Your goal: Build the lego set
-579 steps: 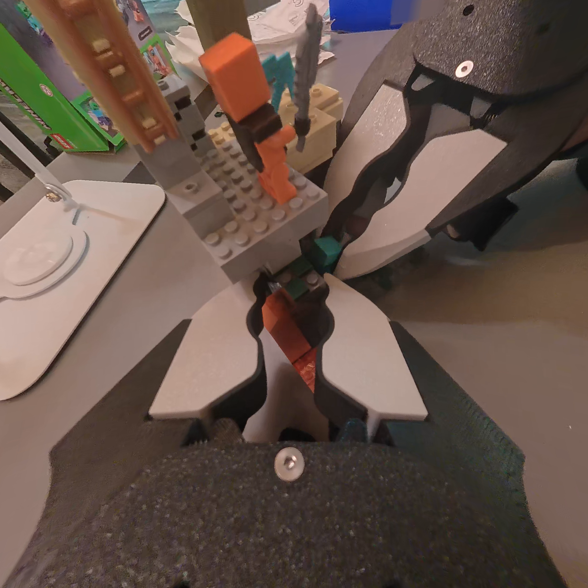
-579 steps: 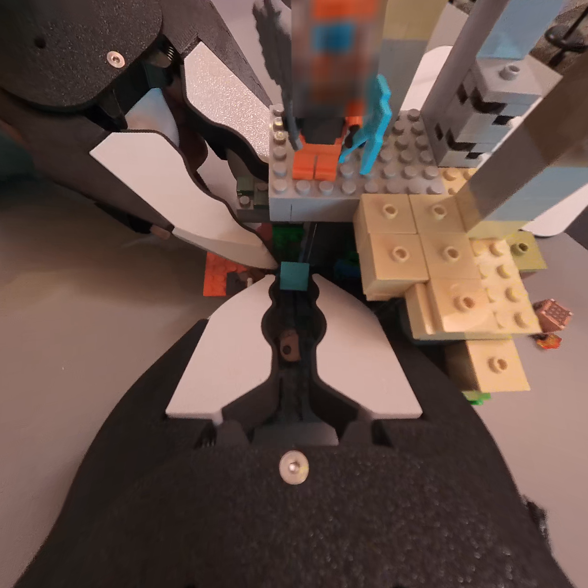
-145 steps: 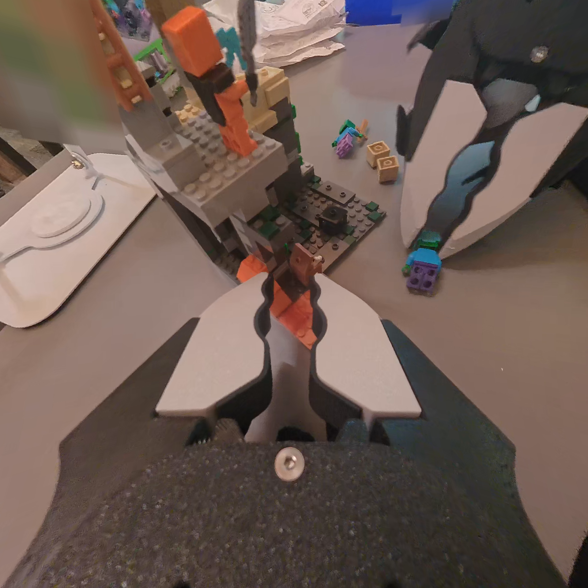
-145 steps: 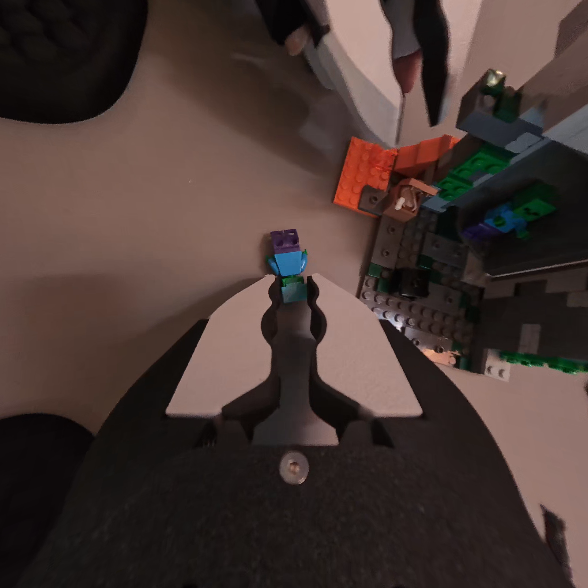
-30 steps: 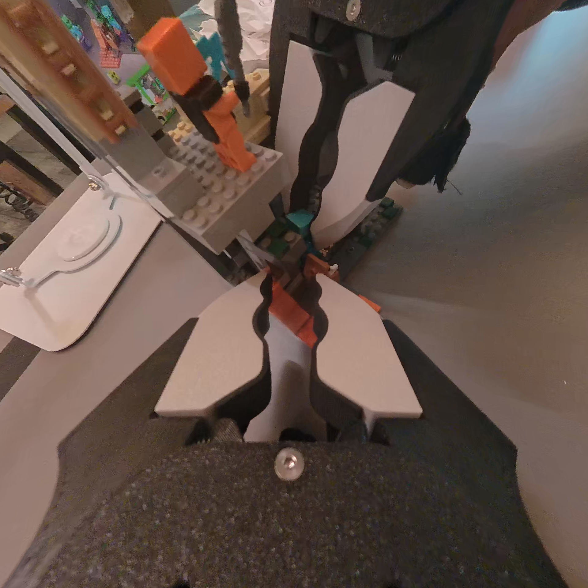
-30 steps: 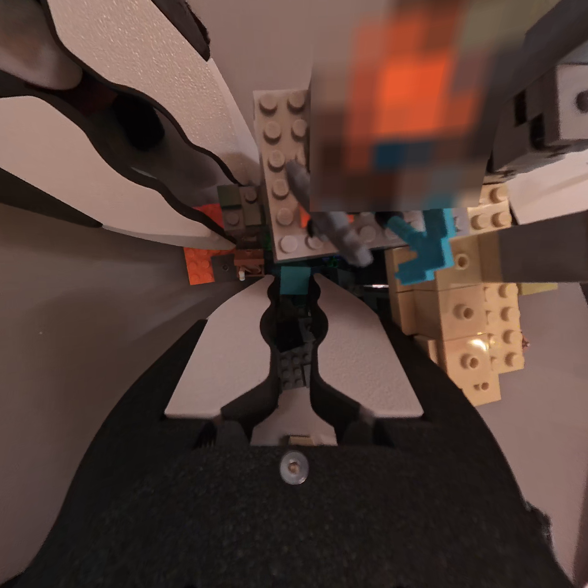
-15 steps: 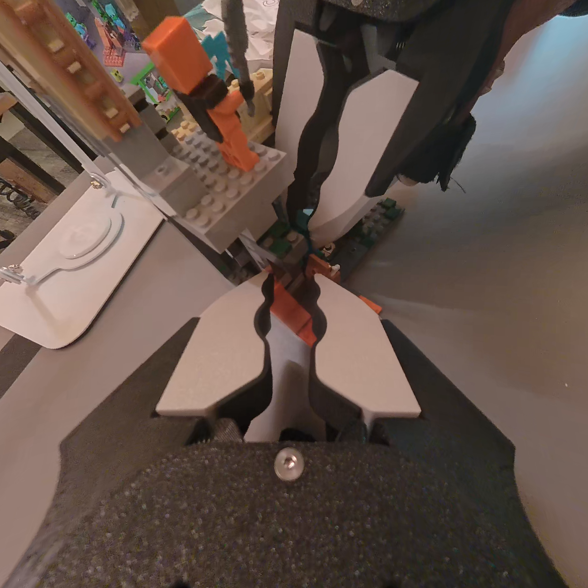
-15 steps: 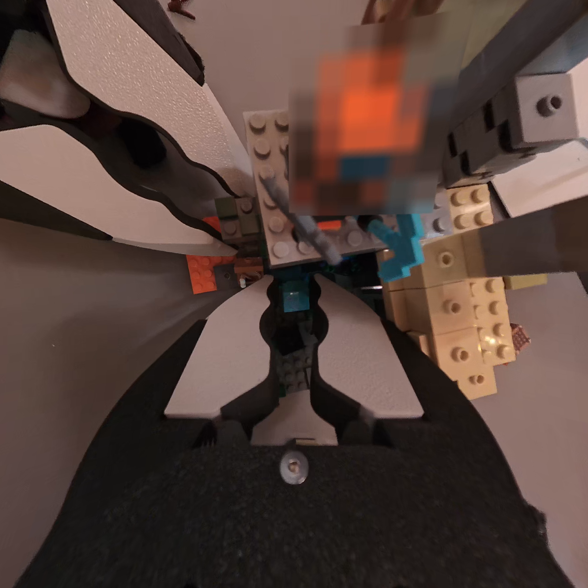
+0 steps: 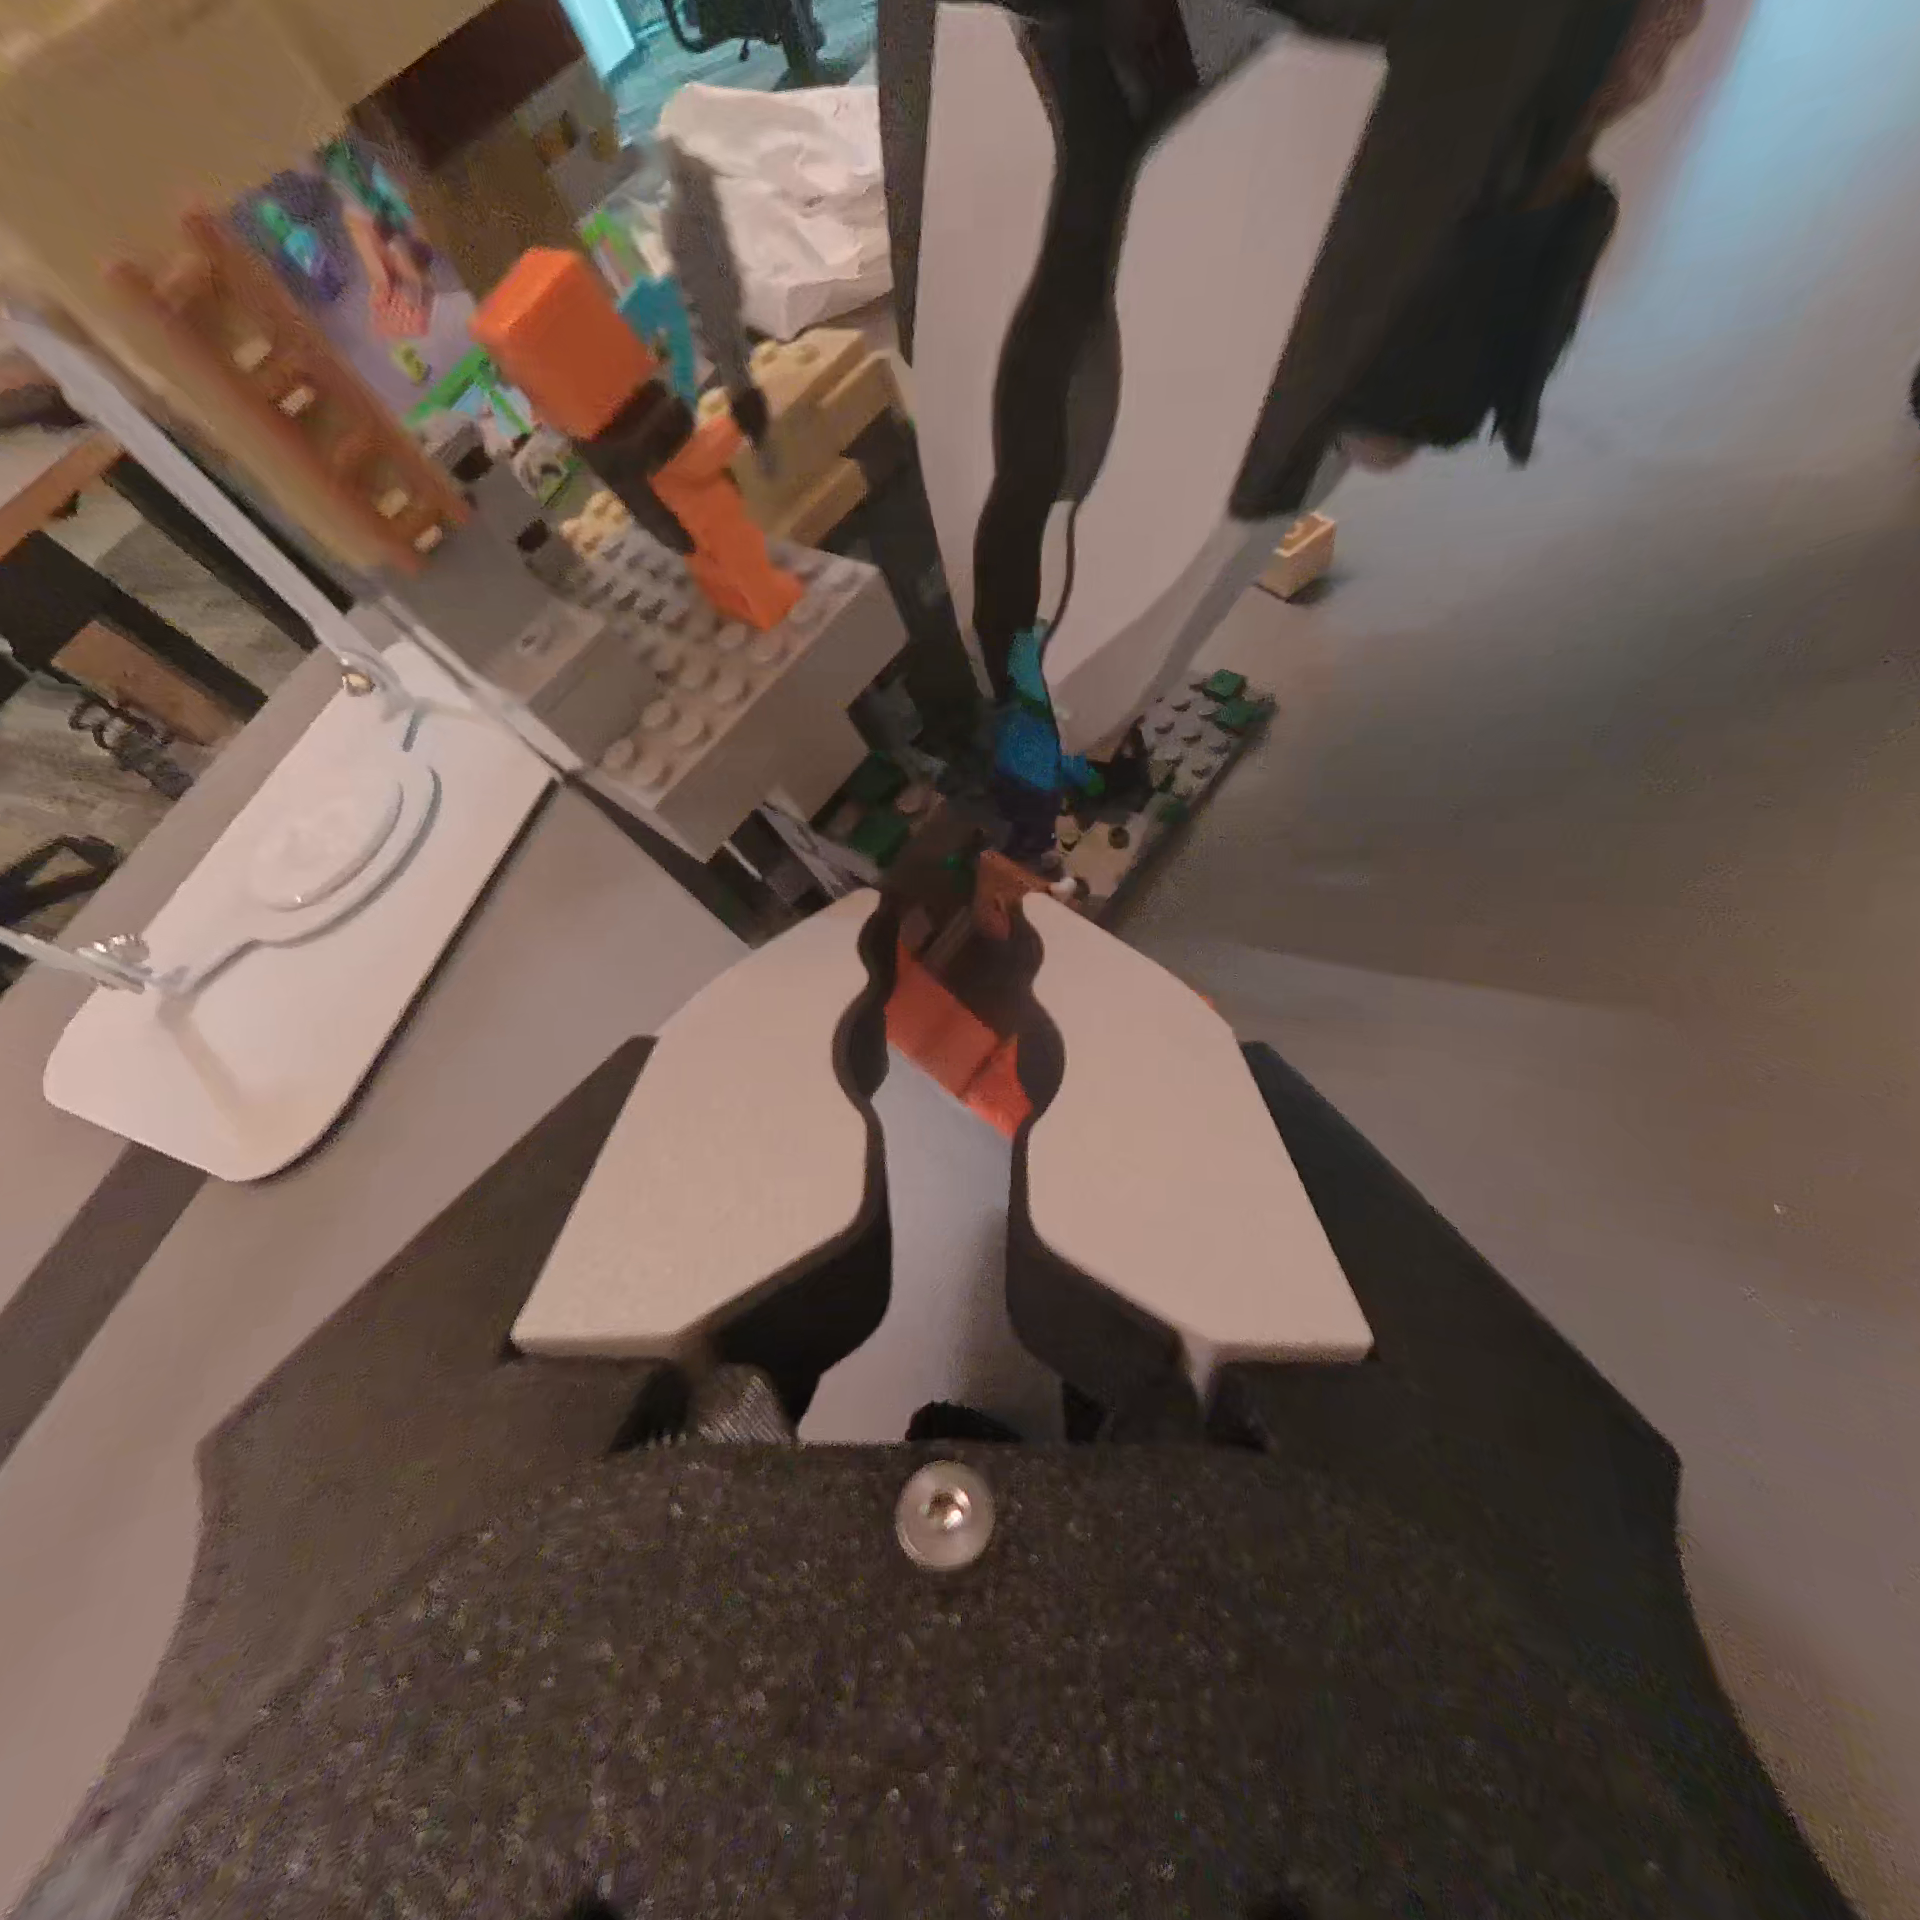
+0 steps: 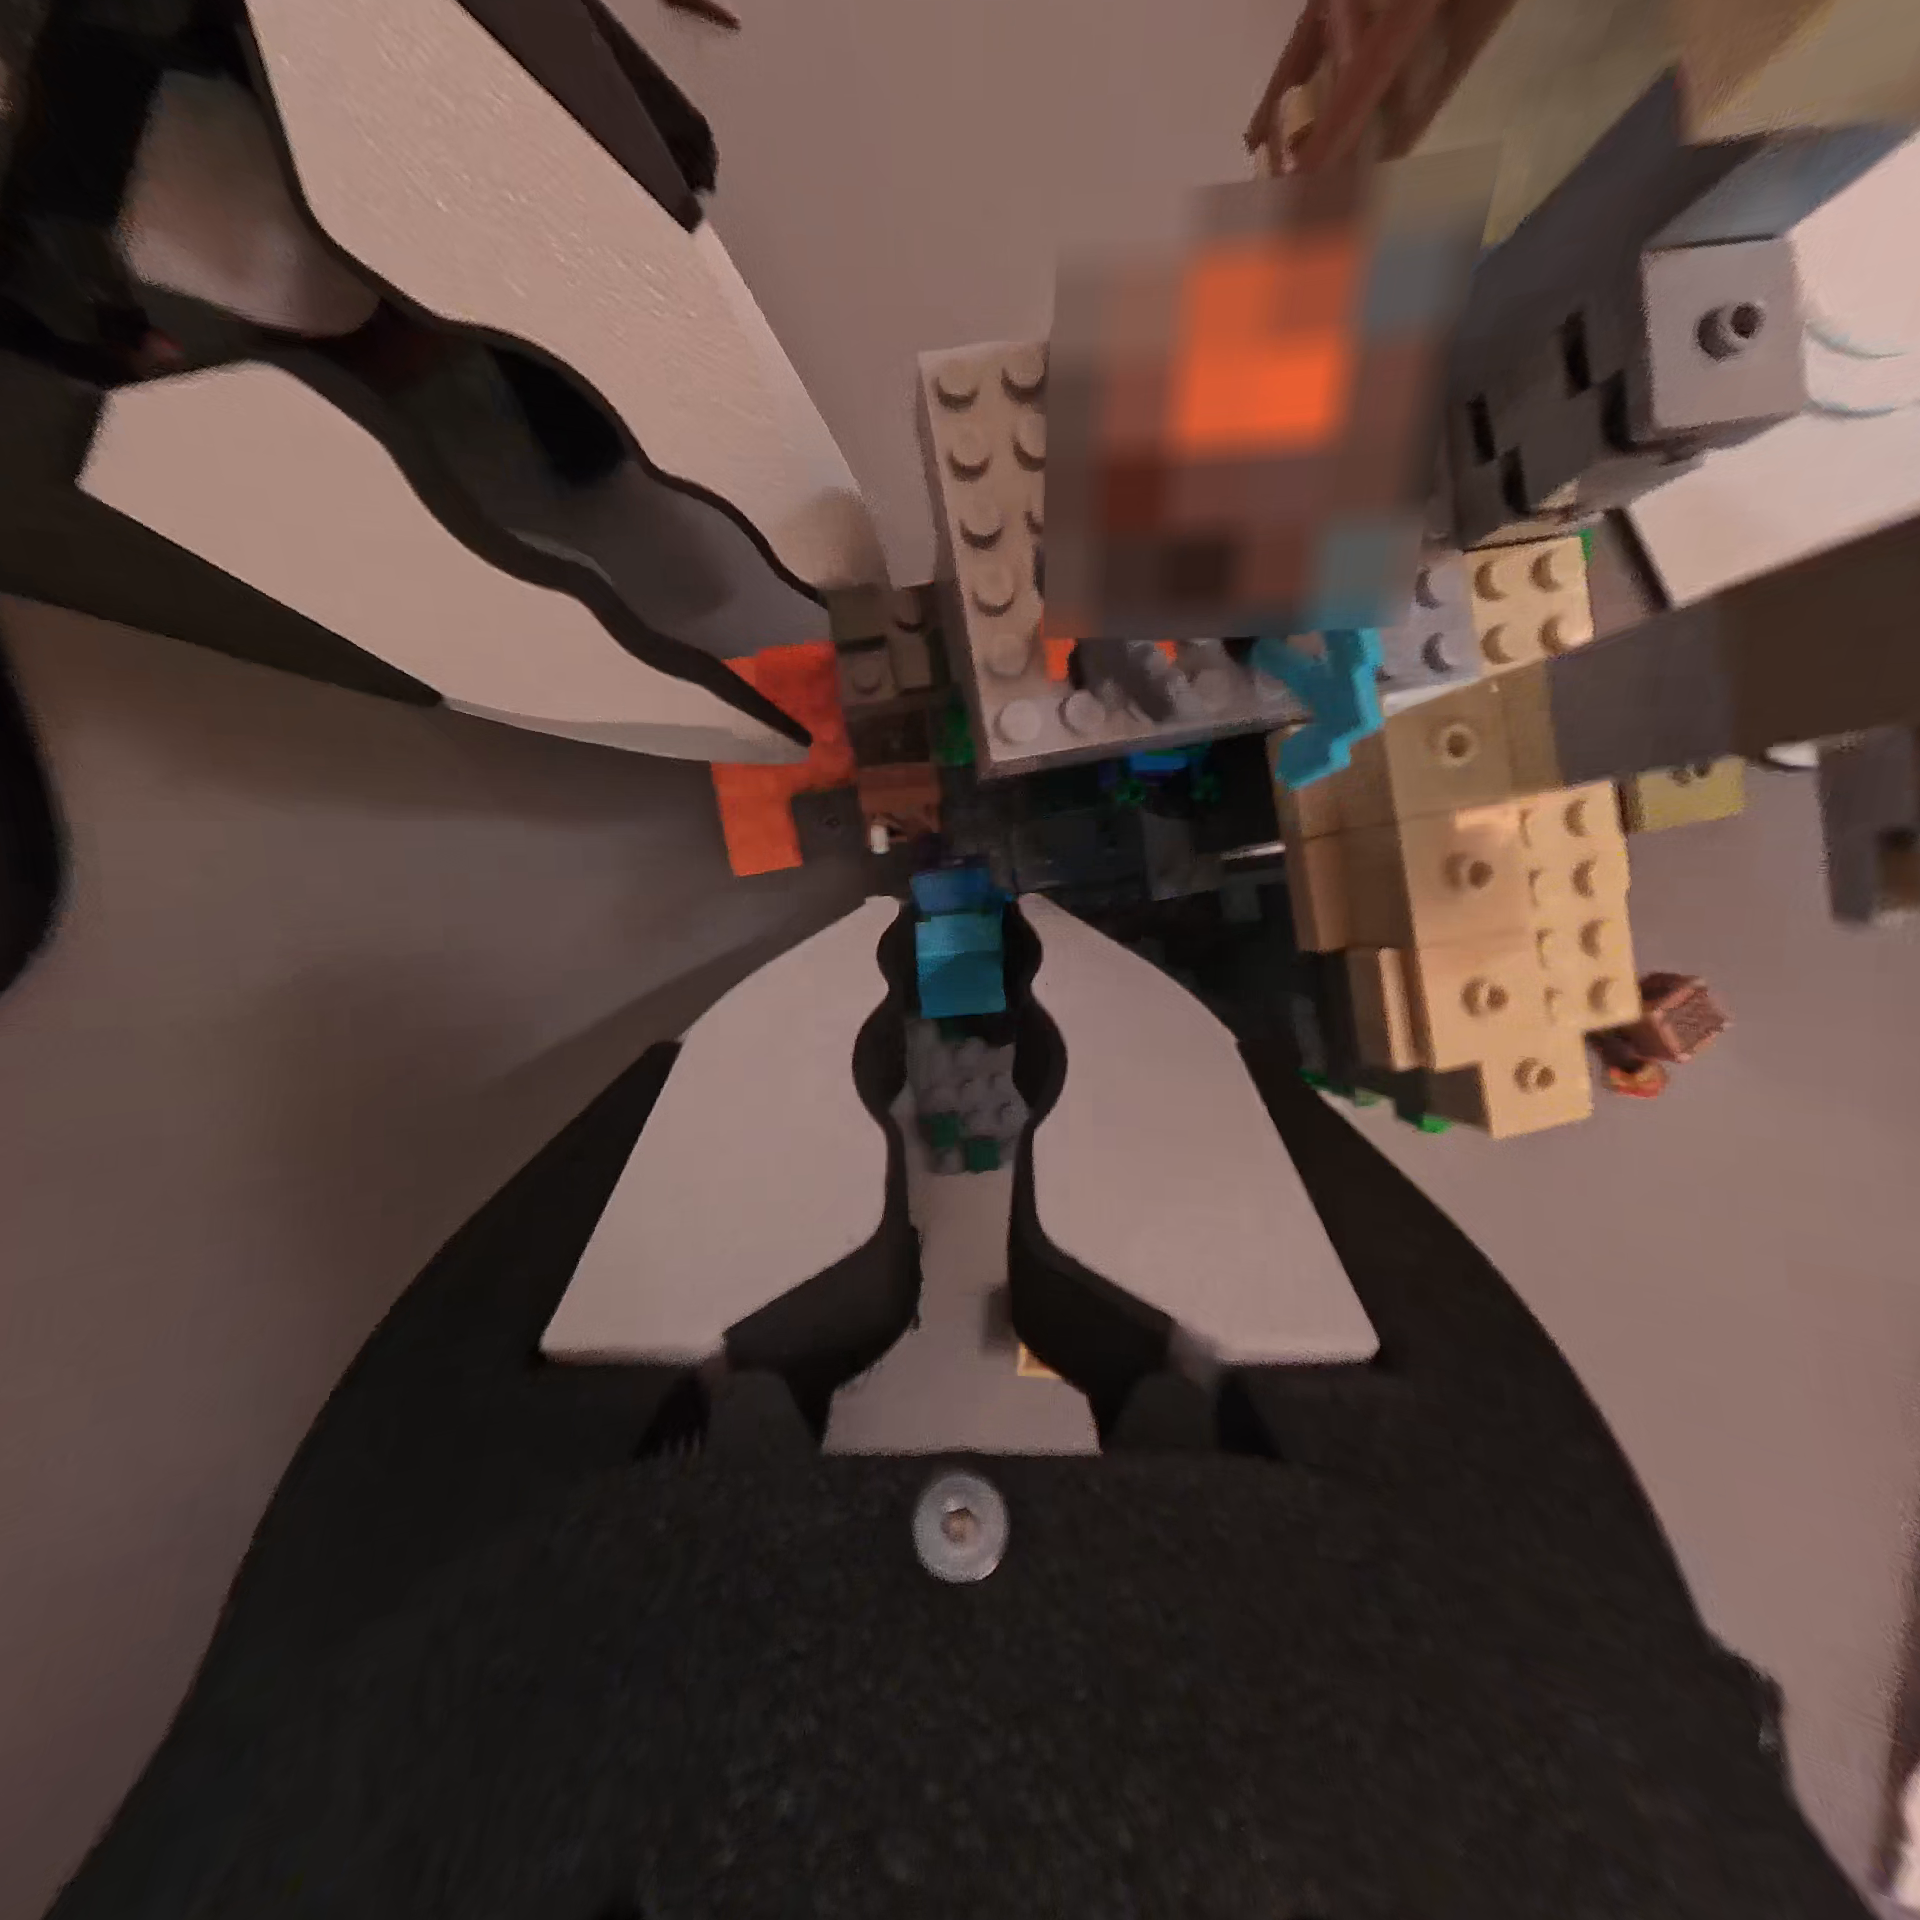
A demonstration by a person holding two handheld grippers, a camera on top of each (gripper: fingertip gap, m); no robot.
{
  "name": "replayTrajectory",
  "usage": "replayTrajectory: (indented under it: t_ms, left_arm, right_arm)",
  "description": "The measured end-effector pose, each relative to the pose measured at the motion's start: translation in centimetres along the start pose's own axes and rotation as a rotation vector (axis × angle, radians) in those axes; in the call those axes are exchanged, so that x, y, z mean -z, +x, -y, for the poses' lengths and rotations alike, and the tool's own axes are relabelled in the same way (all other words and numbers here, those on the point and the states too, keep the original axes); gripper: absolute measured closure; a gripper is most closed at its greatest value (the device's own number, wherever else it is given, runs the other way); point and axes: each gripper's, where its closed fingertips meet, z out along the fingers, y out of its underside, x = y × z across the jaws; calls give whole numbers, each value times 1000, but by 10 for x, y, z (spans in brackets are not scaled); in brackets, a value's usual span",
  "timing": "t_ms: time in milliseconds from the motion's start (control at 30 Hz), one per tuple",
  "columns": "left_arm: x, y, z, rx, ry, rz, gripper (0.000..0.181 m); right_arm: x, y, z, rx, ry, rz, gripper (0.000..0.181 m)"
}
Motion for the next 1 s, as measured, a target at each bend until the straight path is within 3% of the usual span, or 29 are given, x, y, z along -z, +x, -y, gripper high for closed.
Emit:
replayTrajectory:
  t_ms: [33, 167, 300, 433, 567, 1000]
  left_arm:
    - [1, 4, 2, -37, 2, 0, 160]
    - [5, 10, 10, -188, 17, 64, 162]
    - [8, 17, 14, -242, 24, 79, 160]
    - [14, 42, 36, -308, 124, 29, 163]
    - [11, 45, 37, -311, 88, 53, 164]
    - [15, 10, 49, 61, 100, 310, 173]
  right_arm:
    - [6, -4, 0, -20, 20, 27, 166]
    - [24, -14, 0, -96, 78, 134, 166]
    - [34, -25, 0, -114, 102, 223, 166]
    - [41, -36, 2, -122, 128, 289, 166]
    - [48, -45, 9, -154, 163, 355, 166]
    - [63, -24, 37, -395, 413, 308, 166]
